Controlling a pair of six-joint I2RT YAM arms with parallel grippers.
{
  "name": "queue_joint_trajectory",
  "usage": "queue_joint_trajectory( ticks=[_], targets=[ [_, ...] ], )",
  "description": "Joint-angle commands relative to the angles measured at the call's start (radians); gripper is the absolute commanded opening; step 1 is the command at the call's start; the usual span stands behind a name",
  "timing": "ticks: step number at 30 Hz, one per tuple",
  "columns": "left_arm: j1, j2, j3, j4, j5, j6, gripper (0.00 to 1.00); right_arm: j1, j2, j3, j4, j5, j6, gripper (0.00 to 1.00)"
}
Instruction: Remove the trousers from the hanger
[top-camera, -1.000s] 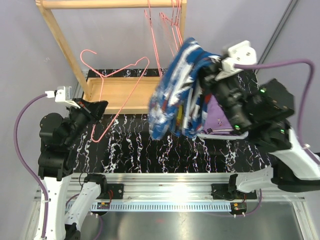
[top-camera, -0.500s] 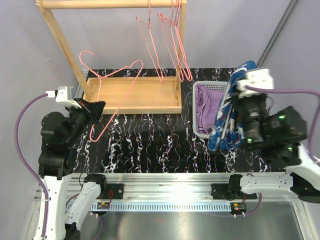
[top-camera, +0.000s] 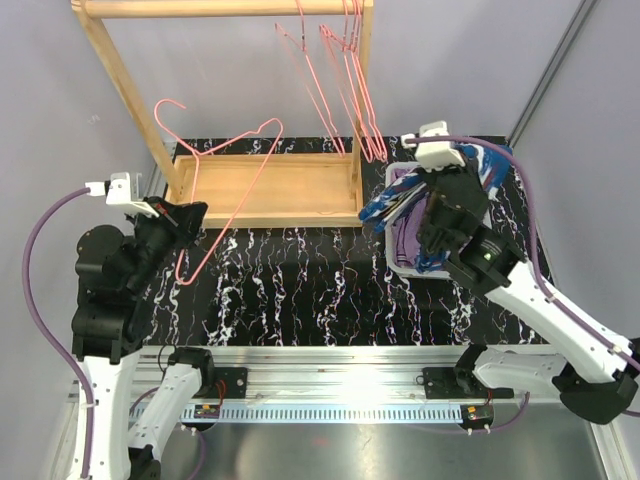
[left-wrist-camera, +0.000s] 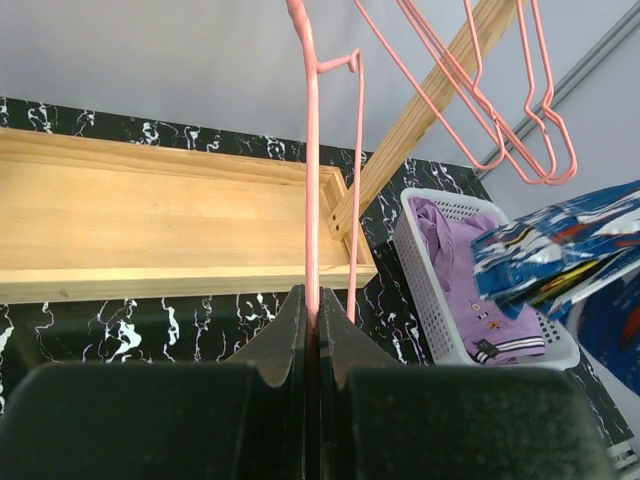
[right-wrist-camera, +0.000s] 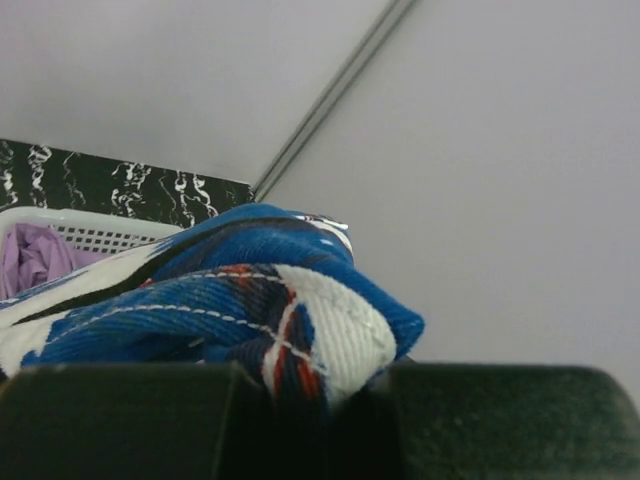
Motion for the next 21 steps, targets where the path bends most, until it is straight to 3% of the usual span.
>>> queue_joint_trajectory(
  ticks=[1, 7, 12, 17, 21],
  targets=[
    [-0.001, 0.007, 0.029, 0.042, 0.002, 0.01, 0.0, -0.036, -0.126, -0.007, 0.237, 0.048, -0.041, 0.0],
    [-0.001, 0.012, 0.0, 0.073, 0.037, -0.015, 0.0, -0.084, -0.16, -0.059, 0.314, 0.145, -0.233, 0.0],
    [-0.001, 0.011, -0.012, 0.079, 0.047, -0.008, 0.0, -0.102, -0.155, -0.084, 0.224, 0.144, -0.223, 0.0],
    [-0.001, -0.002, -0.044, 0.099, 0.082, -0.008, 0.0, -0.232, -0.027, -0.099, -0.202, 0.087, 0.161, 0.0],
    [-0.001, -0.008, -0.073, 0.105, 0.106, -0.007, 0.0, -0.328, 0.075, -0.124, -0.316, 0.016, 0.397, 0.0]
  ],
)
